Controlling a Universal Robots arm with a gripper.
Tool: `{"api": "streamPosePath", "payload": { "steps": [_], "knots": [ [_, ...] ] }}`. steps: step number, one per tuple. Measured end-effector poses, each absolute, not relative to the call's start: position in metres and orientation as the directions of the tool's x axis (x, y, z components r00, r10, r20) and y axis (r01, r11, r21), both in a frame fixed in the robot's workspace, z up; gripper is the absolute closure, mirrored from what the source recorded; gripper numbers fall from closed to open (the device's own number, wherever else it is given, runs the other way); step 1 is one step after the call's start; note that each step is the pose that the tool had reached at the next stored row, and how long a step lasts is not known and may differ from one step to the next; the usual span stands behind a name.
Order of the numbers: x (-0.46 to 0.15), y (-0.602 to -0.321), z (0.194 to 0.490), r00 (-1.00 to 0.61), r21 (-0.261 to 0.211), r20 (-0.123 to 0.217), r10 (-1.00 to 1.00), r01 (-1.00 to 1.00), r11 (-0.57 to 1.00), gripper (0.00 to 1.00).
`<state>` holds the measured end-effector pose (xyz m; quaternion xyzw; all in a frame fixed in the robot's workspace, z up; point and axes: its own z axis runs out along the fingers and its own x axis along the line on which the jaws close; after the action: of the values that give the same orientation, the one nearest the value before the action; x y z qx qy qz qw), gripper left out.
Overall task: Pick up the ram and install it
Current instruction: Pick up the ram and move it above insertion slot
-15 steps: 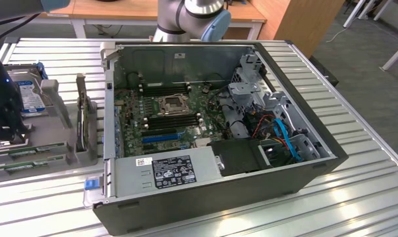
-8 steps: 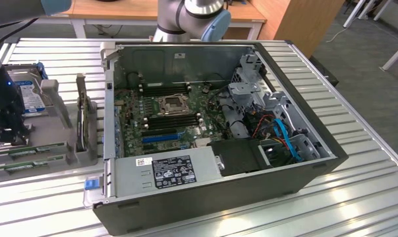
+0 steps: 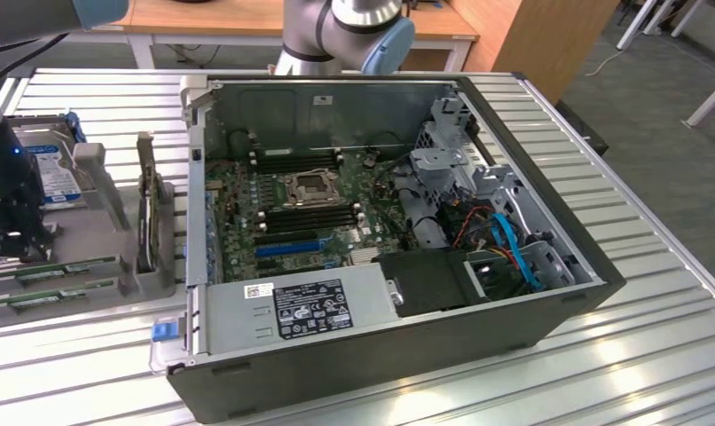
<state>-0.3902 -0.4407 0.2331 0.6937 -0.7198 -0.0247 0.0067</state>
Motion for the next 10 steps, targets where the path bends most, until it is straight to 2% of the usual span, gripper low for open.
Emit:
{"api": "streamPosePath", "payload": {
  "steps": [10],
  "knots": [
    [-0.3913,-0.4516,0.2333,-0.037,0.045,-0.025,-0.999,-0.998,0.036,0.71]
  ]
}}
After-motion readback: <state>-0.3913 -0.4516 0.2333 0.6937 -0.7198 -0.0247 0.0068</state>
